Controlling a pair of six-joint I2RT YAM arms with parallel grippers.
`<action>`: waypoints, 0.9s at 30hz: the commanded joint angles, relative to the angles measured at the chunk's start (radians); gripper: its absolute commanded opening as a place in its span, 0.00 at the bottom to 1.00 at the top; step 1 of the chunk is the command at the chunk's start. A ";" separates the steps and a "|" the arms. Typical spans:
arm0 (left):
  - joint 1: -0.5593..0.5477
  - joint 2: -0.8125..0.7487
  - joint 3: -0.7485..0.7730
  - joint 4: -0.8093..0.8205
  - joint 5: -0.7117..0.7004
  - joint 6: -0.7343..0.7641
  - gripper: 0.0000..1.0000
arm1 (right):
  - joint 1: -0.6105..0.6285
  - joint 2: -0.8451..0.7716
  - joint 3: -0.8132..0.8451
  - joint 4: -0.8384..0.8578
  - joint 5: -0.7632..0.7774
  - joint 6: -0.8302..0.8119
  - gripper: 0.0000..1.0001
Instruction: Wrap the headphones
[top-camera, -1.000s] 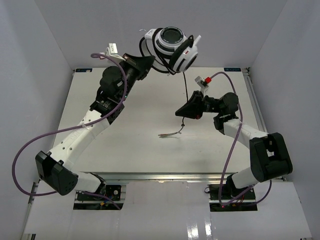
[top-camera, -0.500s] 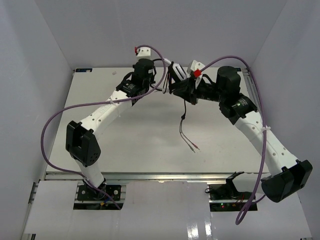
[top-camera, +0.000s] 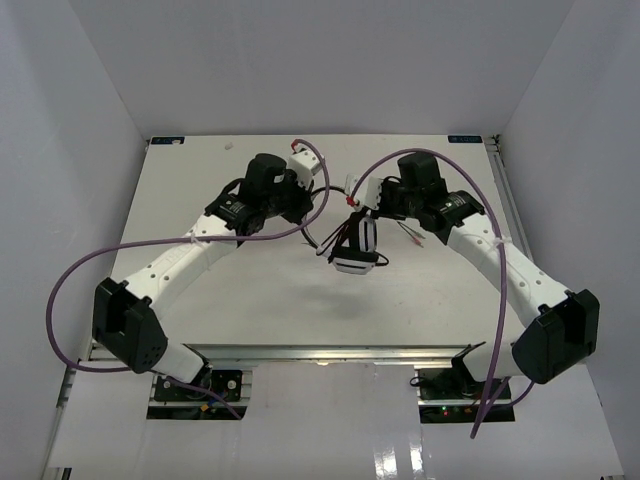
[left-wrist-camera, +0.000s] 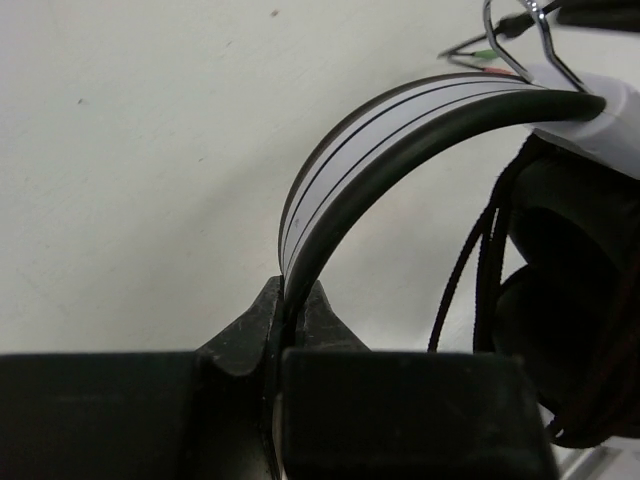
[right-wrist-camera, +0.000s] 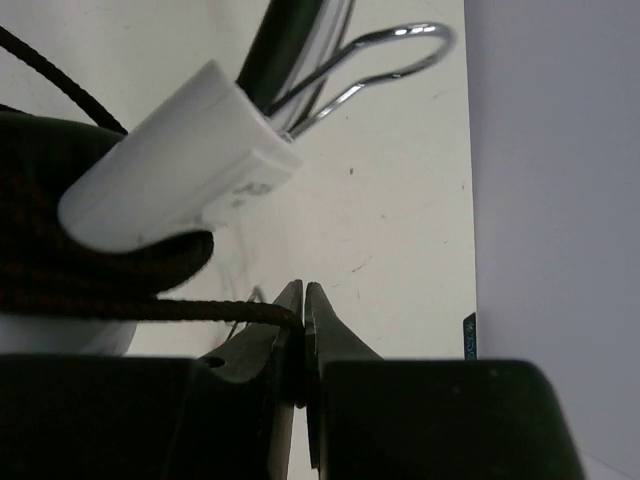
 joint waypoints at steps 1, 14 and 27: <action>0.019 -0.135 -0.001 0.101 0.446 -0.152 0.00 | -0.077 -0.027 -0.051 0.307 -0.017 0.131 0.08; 0.183 -0.112 -0.097 1.096 0.692 -1.121 0.00 | -0.259 0.088 -0.332 1.050 -1.148 1.208 0.24; 0.162 -0.073 0.040 1.032 0.149 -1.261 0.00 | -0.176 0.250 -0.437 2.199 -1.109 2.190 0.23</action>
